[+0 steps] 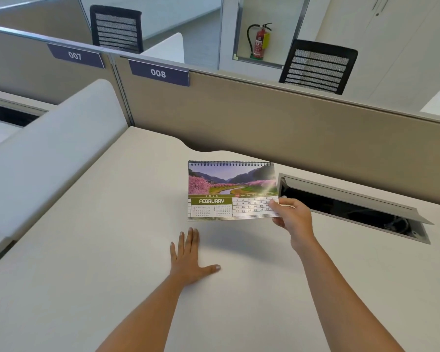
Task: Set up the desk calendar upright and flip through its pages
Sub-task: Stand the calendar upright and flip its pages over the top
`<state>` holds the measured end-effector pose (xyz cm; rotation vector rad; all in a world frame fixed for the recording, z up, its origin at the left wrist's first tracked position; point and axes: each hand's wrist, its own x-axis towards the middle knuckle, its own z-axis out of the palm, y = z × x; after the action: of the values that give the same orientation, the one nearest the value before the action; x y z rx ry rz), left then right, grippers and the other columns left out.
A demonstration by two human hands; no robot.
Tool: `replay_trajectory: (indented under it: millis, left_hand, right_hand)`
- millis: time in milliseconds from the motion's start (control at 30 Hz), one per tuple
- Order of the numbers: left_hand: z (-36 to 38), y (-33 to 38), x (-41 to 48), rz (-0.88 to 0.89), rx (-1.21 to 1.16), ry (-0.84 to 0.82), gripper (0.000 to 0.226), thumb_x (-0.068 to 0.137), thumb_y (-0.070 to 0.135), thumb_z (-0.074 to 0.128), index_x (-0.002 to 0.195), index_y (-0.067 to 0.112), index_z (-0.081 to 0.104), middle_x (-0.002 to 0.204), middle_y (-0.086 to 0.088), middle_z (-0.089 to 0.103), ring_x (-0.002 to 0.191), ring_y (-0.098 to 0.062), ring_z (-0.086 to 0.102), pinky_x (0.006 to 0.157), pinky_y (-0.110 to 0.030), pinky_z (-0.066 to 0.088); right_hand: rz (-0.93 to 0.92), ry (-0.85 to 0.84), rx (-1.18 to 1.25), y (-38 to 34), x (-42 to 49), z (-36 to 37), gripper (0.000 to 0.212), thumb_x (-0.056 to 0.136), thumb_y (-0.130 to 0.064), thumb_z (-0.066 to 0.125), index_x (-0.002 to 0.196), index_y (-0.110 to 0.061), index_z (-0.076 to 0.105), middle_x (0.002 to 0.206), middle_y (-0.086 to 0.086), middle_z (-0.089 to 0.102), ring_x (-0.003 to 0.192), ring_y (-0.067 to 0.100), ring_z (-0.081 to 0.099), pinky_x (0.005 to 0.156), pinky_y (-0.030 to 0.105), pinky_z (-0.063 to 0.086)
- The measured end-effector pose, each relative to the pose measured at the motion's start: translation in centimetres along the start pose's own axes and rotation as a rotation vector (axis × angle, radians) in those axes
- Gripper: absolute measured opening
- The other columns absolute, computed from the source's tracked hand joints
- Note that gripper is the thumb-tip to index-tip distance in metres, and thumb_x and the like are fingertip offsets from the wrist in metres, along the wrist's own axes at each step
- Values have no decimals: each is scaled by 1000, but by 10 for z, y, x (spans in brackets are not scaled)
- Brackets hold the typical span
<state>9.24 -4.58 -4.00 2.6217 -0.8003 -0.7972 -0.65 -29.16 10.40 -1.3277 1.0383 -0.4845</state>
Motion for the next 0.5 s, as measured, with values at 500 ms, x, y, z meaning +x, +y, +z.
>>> replay_trajectory:
  millis: [500]
  left_hand:
    - [3,-4,3,2,5,4,133,53,97,31,132,19,-40,143,11,-41,135,-15,-37,113,-52,-19]
  right_hand:
    - [-75,-2,-147,-17,-16,-1,27,83,-8,72,110,-10,67,92,8,74,81,18,72,62,28,58]
